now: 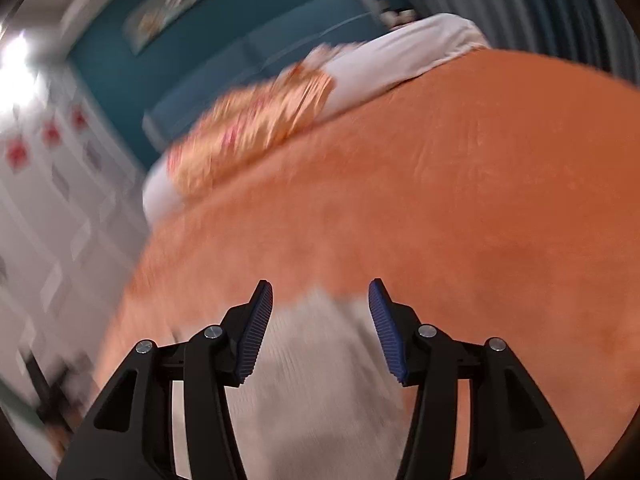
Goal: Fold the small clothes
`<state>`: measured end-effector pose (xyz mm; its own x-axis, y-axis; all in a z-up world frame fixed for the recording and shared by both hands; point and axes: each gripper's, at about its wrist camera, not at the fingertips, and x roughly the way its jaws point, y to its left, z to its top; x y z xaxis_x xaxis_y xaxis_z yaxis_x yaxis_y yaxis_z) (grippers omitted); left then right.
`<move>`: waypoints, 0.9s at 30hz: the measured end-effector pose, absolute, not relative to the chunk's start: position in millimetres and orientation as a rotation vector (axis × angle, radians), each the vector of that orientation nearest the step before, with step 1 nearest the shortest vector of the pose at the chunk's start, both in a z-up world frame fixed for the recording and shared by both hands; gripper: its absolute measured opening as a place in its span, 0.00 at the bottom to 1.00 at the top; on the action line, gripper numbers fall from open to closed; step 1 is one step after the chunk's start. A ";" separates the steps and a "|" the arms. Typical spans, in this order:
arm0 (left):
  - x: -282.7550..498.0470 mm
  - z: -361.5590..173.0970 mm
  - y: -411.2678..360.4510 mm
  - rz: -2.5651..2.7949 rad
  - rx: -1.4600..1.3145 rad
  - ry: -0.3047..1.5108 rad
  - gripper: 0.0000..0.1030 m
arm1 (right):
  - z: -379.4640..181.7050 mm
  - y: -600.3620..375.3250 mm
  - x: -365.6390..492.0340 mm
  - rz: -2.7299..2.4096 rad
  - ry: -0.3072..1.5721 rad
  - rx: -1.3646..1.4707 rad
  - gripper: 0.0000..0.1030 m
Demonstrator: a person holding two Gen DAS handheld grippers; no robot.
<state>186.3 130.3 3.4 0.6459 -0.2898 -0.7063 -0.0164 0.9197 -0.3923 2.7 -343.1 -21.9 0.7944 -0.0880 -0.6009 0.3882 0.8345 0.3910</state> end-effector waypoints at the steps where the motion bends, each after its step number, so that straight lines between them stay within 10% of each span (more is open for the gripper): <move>1: 175.8 -1.6 133.2 -0.164 -0.364 0.900 0.84 | -27.5 -330.4 -8.0 -0.259 0.647 0.470 0.50; 5: 139.5 -43.3 140.9 -0.143 -0.322 1.066 0.83 | -62.9 -298.8 -22.6 -0.245 0.806 0.383 0.51; 8: 126.5 -65.0 146.3 -0.116 -0.338 1.127 0.50 | -78.6 -291.8 -13.4 -0.262 0.859 0.354 0.08; 10: 125.1 -59.0 146.1 -0.114 -0.315 1.111 0.24 | -63.5 -299.4 -12.8 -0.268 0.802 0.400 0.03; 15: 127.0 -43.1 155.3 -0.090 -0.307 1.087 0.12 | -32.1 -337.9 -35.6 -0.308 0.662 0.545 0.03; 20: 133.2 -66.5 159.4 -0.063 -0.306 1.117 0.16 | -113.5 -348.6 -36.6 -0.333 0.908 0.577 0.03; 24: 130.0 -29.0 158.5 -0.112 -0.340 1.054 0.20 | -71.6 -349.3 -39.9 -0.329 0.793 0.583 0.13; 27: 141.4 2.5 149.0 -0.136 -0.314 0.956 0.46 | -38.5 -345.0 -19.6 -0.294 0.728 0.510 0.34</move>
<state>141.4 149.0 2.5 0.5721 -0.2514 -0.7807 -0.0236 0.9464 -0.3221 -19.6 -345.0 -38.5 0.7139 -0.0810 -0.6956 0.4255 0.8391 0.3389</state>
